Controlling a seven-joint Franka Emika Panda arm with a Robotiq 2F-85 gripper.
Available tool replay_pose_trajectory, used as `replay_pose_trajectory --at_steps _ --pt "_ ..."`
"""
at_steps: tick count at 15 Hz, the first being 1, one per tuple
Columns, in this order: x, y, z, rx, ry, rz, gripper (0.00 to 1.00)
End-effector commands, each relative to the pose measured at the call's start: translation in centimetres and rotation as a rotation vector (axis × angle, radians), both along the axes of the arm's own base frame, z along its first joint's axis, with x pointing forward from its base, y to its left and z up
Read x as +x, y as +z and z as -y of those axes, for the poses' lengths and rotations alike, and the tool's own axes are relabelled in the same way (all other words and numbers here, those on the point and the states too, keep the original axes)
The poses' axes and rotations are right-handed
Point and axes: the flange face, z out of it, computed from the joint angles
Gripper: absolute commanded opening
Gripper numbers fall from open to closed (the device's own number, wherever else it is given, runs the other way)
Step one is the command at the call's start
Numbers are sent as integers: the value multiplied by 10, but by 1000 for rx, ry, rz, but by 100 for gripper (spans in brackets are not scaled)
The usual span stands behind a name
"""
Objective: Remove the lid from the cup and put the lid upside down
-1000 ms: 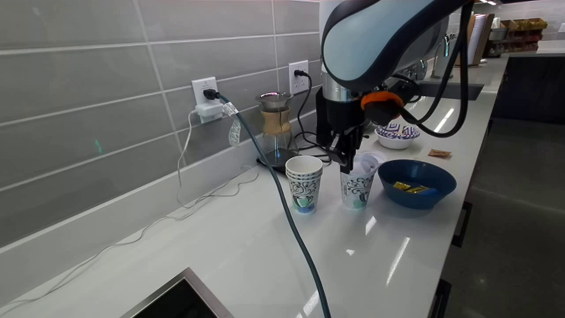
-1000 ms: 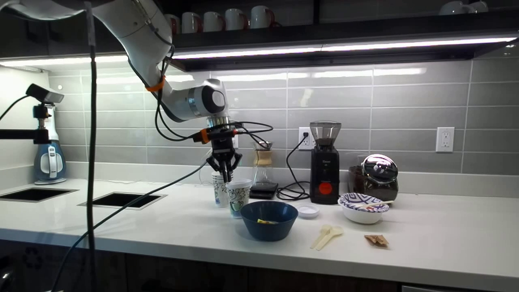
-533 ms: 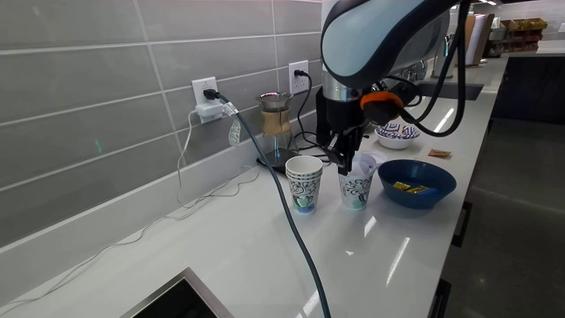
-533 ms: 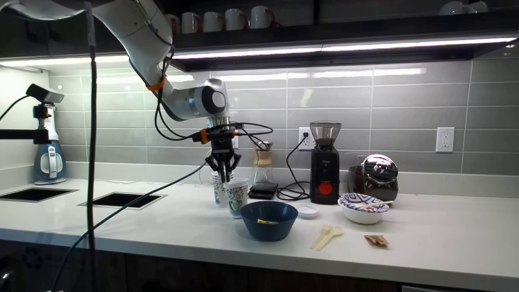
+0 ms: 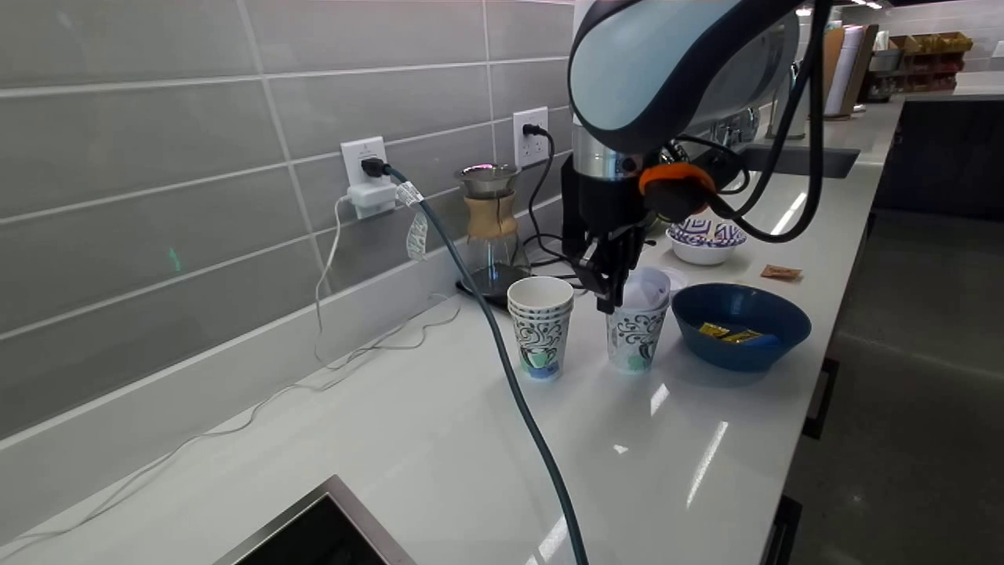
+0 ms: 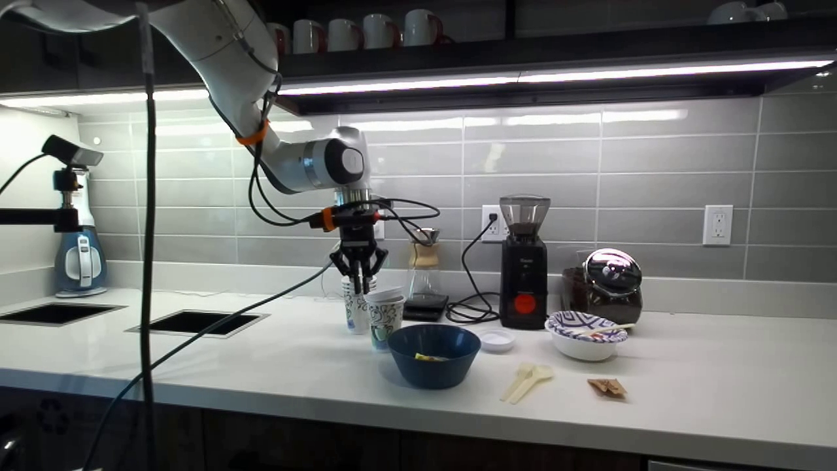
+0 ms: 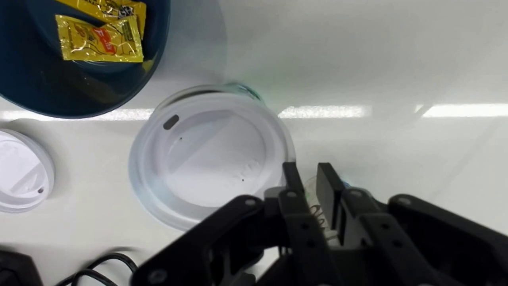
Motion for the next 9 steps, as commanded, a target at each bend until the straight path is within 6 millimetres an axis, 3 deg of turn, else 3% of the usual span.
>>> replay_pose_trajectory --at_steps 1,9 --pt "0 3 2 20 3 -3 17" --pt "3 1 8 13 -5 -5 17"
